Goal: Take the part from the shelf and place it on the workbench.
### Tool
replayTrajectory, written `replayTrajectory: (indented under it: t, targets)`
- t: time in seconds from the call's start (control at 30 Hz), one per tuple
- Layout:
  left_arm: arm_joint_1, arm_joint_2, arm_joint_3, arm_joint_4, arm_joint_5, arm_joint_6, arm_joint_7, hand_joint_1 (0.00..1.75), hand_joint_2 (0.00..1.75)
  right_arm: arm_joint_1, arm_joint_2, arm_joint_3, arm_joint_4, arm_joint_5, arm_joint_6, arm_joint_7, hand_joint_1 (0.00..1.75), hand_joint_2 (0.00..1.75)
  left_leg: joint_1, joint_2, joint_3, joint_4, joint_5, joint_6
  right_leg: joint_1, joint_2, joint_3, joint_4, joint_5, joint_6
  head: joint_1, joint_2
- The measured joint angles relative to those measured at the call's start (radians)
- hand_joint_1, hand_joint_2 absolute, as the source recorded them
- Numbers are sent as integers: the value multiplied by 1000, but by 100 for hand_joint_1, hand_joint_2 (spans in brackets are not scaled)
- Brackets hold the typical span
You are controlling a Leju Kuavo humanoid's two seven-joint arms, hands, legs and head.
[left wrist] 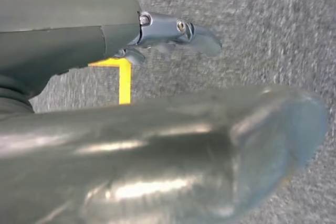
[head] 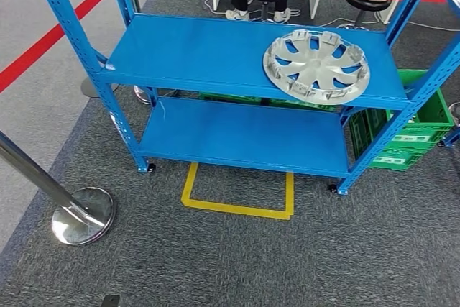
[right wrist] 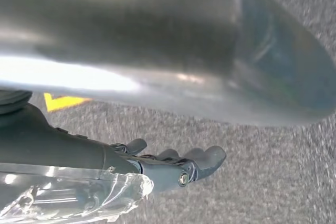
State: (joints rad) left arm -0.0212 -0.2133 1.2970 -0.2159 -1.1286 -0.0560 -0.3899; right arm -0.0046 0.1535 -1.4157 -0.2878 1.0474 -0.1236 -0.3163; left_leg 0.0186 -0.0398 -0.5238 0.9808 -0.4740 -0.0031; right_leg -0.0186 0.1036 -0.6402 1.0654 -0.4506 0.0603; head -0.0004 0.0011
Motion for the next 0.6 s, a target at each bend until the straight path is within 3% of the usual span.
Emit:
replayTrajectory:
  t: [0.07,0.13,0.17,0.23,0.3,0.37,0.43,0.5,0.57,0.6]
  targets:
    - [3,2,-1,0,7,-6,-15,0,0,-9,3,0,-1,6,31,-11,0,0,-5,32,0,-1,0,9,4,-71,-57,125,-68,2,7,0]
    - [5,4,-1,0,12,-9,-21,0,0,-18,7,0,0,8,44,-14,0,0,-10,65,0,-1,-1,10,4,-94,-105,239,-114,4,8,0]
    - [4,5,-1,0,12,-10,-23,0,0,-19,8,0,0,9,45,-14,0,0,-12,79,1,-1,-2,10,4,-97,-104,249,-111,4,8,0]
    - [1,7,-1,0,15,-11,-24,0,0,-17,8,0,0,10,45,-13,0,0,-13,104,6,-1,-5,8,5,-109,-45,161,-61,1,8,0]
    - [0,8,1,0,33,-13,-25,0,87,-22,11,0,3,11,55,-7,0,0,-17,125,12,1,-11,-1,9,-153,34,29,-18,-7,9,0]
    - [-3,11,9,0,65,-14,-20,0,175,-31,20,-2,12,-3,79,4,0,0,-24,142,15,3,-15,-12,15,-175,63,-26,-10,-19,6,0]
    - [-10,15,20,0,84,-9,-9,0,175,-36,31,-18,27,-64,124,33,0,0,-23,153,18,4,-17,-23,17,-158,60,-28,-8,-33,3,0]
    - [-13,20,28,-2,89,-7,8,0,175,-40,44,-49,43,-163,173,100,0,0,-20,120,7,32,-42,-35,13,-145,59,-32,-4,-45,2,0]
    - [-7,26,36,-3,95,-19,34,0,175,-46,58,-70,53,-221,191,181,0,87,-18,69,-43,137,-103,-43,10,-133,56,-34,0,-54,-1,0]
    - [-6,27,38,-3,98,-23,42,0,175,-48,61,-73,55,-228,191,201,0,116,-17,58,-60,173,-121,-44,10,-129,54,-34,1,-57,-2,0]
